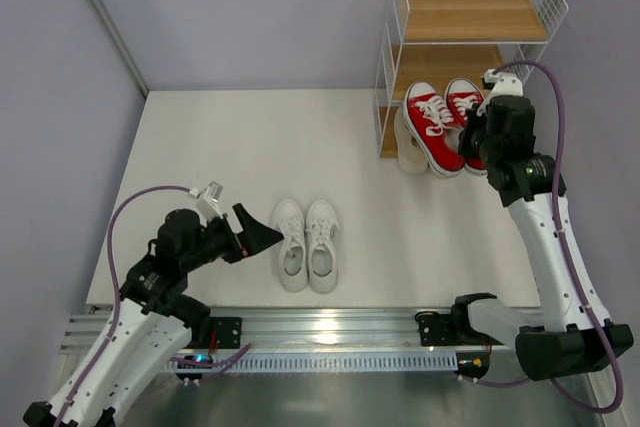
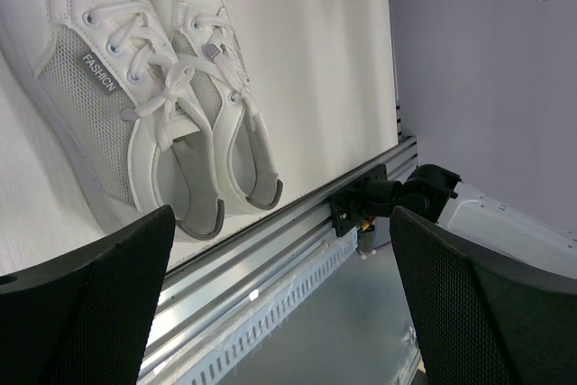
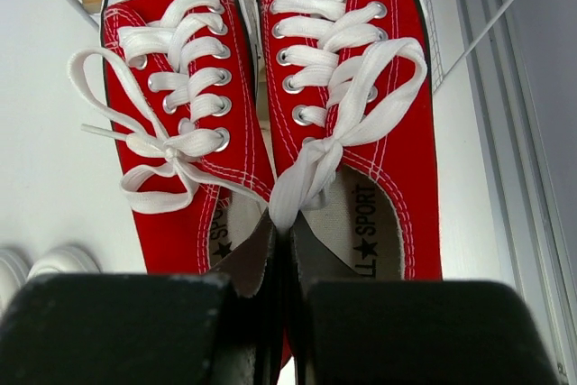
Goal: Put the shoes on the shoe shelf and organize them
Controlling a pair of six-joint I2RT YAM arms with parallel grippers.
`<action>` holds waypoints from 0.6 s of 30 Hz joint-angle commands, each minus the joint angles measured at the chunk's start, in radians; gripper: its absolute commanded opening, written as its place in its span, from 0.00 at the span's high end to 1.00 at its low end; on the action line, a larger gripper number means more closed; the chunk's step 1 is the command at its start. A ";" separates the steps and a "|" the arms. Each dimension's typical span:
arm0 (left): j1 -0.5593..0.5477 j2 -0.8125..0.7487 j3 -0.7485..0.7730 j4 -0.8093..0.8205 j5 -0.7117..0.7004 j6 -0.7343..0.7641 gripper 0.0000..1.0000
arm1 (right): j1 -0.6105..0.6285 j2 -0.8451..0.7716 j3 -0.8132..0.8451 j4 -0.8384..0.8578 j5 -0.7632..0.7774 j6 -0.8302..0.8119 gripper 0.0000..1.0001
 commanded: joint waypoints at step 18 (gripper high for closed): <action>-0.002 0.000 0.069 -0.026 -0.010 0.028 0.00 | -0.079 0.140 0.236 0.439 -0.064 -0.022 0.96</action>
